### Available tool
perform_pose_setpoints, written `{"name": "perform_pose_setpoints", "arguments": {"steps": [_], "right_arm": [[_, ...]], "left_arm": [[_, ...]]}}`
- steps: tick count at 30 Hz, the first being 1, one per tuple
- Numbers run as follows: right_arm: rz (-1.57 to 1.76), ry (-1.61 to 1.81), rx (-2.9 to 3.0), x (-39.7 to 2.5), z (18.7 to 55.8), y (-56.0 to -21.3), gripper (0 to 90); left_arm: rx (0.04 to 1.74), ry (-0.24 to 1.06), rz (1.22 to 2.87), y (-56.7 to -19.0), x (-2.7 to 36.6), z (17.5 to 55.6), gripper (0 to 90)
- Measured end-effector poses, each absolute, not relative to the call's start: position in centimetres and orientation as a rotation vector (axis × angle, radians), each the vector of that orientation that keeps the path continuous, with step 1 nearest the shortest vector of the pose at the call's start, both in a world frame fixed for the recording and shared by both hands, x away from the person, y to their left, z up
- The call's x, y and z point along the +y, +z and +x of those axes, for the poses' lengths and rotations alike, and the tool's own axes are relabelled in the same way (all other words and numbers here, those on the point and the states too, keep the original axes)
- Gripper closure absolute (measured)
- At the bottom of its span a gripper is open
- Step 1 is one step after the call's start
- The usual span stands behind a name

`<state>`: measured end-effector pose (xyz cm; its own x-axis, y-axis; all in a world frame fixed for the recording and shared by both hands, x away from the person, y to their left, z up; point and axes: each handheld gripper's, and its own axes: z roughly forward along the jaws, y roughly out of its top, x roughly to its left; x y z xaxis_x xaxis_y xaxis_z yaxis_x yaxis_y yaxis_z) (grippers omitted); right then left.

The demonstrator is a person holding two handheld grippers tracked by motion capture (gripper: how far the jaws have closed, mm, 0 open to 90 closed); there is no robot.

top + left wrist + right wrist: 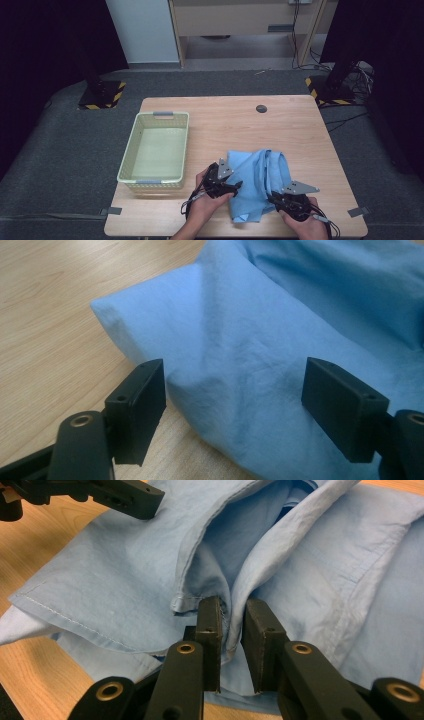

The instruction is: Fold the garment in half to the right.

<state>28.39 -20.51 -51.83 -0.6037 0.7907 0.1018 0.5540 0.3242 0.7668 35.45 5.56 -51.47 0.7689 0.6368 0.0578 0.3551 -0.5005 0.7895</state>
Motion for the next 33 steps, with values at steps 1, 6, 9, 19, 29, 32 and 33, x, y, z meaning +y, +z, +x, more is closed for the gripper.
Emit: {"name": "perform_pose_setpoints", "arguments": {"steps": [1, 6, 9, 19, 29, 32, 33], "right_arm": [[1.211, 1.156, 2.303, -20.6, 28.4, -51.8, 79.0], [1.213, 1.151, 2.311, -20.7, 28.3, -51.9, 81.3], [1.223, 1.154, 2.307, -20.8, 28.3, -51.8, 80.4], [1.240, 1.163, 2.298, -21.4, 28.0, -51.5, 81.0], [1.254, 1.176, 2.276, -22.0, 27.8, -50.8, 76.7], [1.267, 1.190, 2.256, -22.3, 27.8, -50.4, 71.0], [1.276, 1.196, 2.249, -22.4, 27.8, -50.3, 67.9]], "left_arm": [[0.737, 0.439, 2.142, -51.5, 5.6, 35.4, 25.3], [0.746, 0.439, 2.139, -51.6, 5.6, 35.5, 25.0], [0.746, 0.440, 2.139, -51.6, 5.6, 35.4, 24.9], [0.761, 0.444, 2.129, -51.4, 5.9, 35.6, 24.7], [0.761, 0.439, 2.130, -51.5, 5.9, 35.5, 24.7], [0.759, 0.440, 2.129, -51.4, 5.9, 35.5, 24.7], [0.759, 0.440, 2.129, -51.4, 5.9, 35.5, 24.7]]}}
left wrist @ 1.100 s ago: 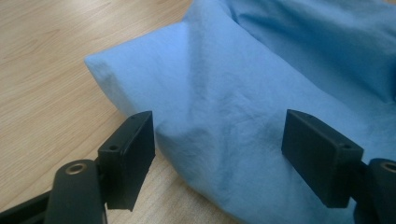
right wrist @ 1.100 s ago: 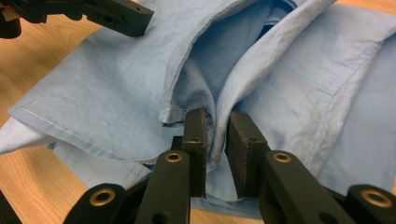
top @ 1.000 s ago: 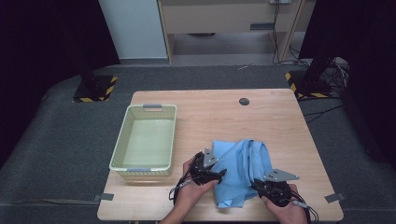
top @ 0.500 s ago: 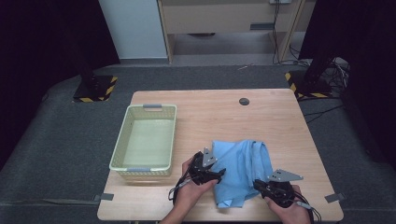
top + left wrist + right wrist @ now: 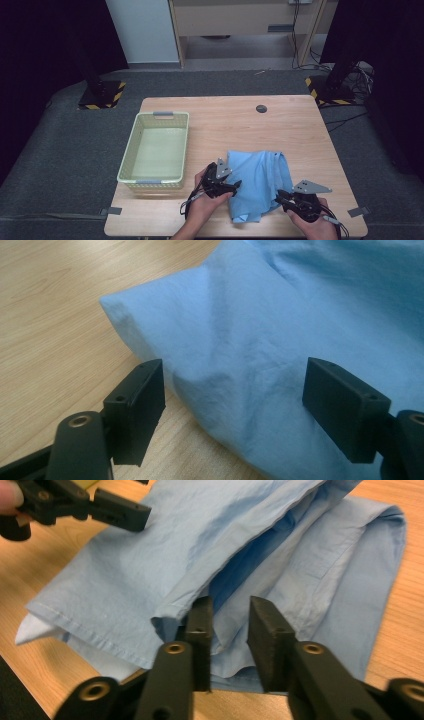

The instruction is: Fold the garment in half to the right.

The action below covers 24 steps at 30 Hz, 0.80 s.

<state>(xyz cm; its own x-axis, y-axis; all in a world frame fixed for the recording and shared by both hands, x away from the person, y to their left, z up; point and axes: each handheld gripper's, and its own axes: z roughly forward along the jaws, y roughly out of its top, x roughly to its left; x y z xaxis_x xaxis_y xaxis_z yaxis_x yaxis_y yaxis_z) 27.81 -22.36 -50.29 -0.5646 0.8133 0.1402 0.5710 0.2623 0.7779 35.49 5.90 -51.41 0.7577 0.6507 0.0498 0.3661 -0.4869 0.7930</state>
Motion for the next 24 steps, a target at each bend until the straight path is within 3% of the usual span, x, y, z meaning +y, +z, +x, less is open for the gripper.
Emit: {"name": "perform_pose_setpoints", "arguments": {"steps": [6, 24], "right_arm": [[1.281, 1.249, 2.199, -22.6, 28.2, -49.6, 57.9], [1.237, 1.338, 2.152, -22.2, 28.0, -48.2, 50.2]], "left_arm": [[0.761, 0.439, 2.124, -51.3, 5.9, 35.4, 24.7], [0.763, 0.443, 2.110, -51.0, 6.1, 35.5, 24.6]]}}
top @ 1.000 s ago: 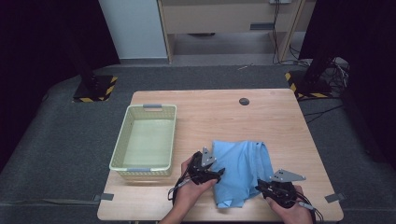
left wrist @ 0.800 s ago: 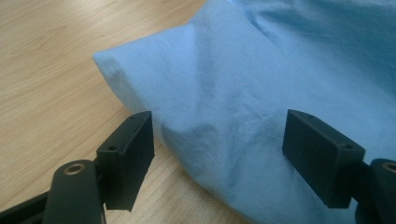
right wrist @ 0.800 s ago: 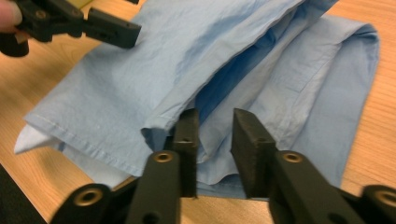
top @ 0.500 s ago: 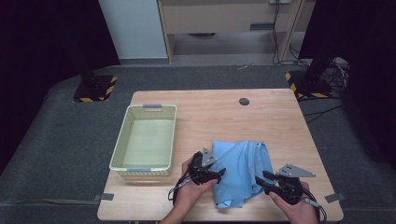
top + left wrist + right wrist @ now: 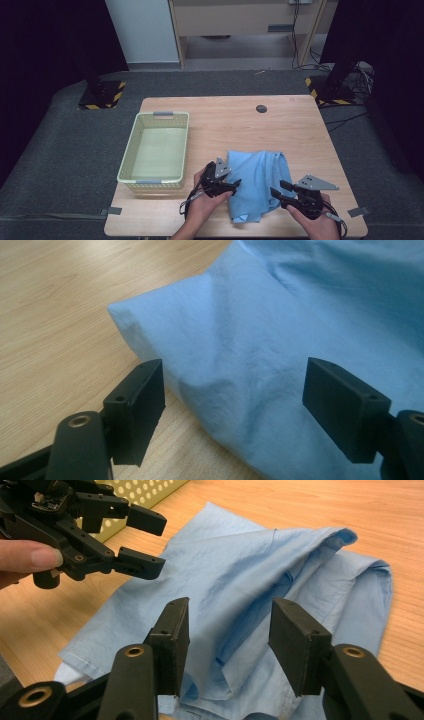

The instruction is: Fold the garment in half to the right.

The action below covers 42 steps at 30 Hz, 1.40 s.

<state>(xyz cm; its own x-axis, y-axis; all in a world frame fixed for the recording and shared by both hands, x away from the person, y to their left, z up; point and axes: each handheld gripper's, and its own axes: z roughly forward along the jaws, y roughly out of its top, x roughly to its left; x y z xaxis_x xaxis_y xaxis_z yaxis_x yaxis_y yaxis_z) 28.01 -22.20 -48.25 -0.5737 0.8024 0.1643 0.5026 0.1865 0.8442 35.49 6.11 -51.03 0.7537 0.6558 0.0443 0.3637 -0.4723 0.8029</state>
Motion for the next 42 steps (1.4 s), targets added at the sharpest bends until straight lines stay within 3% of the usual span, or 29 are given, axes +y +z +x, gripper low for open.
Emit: {"name": "perform_pose_setpoints", "arguments": {"steps": [14, 15, 21, 24, 26, 28, 42], "right_arm": [[1.284, 1.053, 2.220, -21.7, 30.0, -51.3, 42.4], [1.291, 1.055, 2.227, -21.7, 30.2, -51.5, 44.9], [1.272, 1.062, 2.242, -21.5, 30.6, -51.3, 85.5], [1.306, 1.034, 2.236, -21.9, 30.7, -51.3, 86.7], [1.319, 0.997, 2.226, -22.2, 30.6, -51.6, 83.7], [1.332, 0.977, 2.199, -22.6, 30.6, -51.6, 73.5], [1.227, 0.951, 2.141, -24.0, 31.1, -51.1, 29.1]], "left_arm": [[0.761, 0.429, 2.106, -50.9, 6.0, 35.2, 24.5], [0.763, 0.427, 2.101, -50.9, 6.0, 35.2, 24.5], [0.771, 0.430, 2.096, -50.8, 6.3, 35.2, 24.4], [0.774, 0.431, 2.096, -50.8, 6.3, 35.0, 24.2], [0.778, 0.426, 2.095, -50.7, 6.4, 34.9, 24.1], [0.777, 0.421, 2.097, -50.7, 6.4, 34.6, 23.9], [0.754, 0.391, 2.116, -50.2, 6.9, 32.5, 21.1]]}}
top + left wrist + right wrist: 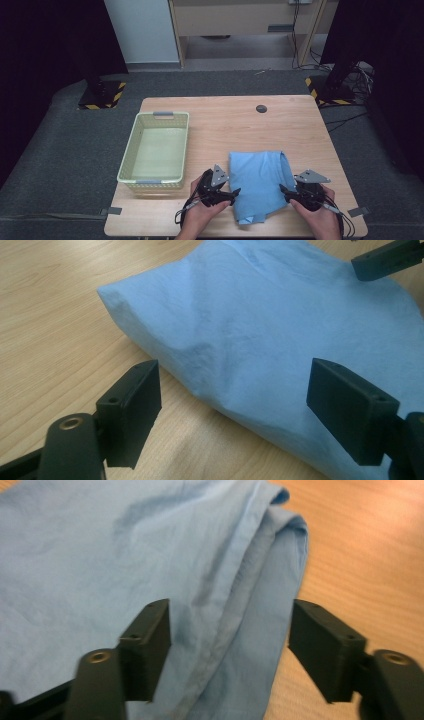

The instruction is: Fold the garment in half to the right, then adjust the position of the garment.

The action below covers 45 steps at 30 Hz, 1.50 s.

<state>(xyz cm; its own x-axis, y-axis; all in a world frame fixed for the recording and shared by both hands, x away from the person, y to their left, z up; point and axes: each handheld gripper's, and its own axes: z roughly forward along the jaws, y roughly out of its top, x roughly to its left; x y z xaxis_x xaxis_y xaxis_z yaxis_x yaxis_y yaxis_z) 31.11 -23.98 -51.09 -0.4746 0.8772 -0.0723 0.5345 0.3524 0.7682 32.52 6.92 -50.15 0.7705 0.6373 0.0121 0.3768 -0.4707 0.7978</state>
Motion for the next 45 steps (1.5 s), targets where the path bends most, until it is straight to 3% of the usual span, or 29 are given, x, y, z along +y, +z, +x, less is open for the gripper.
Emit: {"name": "perform_pose_setpoints", "arguments": {"steps": [11, 18, 25, 32, 45], "right_arm": [[1.137, 1.033, 2.164, -22.7, 31.1, -50.7, 7.9], [0.958, 1.064, 2.296, -20.4, 31.6, -49.8, 6.6], [0.767, 1.014, 2.486, -18.4, 32.5, -51.9, 6.5], [0.830, 1.031, 2.523, -18.1, 33.5, -54.1, 5.8], [0.958, 1.032, 2.458, -15.8, 35.5, -54.4, 5.2]], "left_arm": [[0.777, 0.398, 2.109, -50.1, 7.2, 32.7, 15.8], [0.786, 0.399, 2.107, -50.1, 7.3, 32.8, 15.8], [0.788, 0.392, 2.108, -50.2, 7.2, 32.8, 15.8], [0.793, 0.389, 2.104, -50.2, 7.3, 32.9, 15.8], [0.809, 0.403, 2.081, -49.9, 7.8, 33.0, 15.8]]}}
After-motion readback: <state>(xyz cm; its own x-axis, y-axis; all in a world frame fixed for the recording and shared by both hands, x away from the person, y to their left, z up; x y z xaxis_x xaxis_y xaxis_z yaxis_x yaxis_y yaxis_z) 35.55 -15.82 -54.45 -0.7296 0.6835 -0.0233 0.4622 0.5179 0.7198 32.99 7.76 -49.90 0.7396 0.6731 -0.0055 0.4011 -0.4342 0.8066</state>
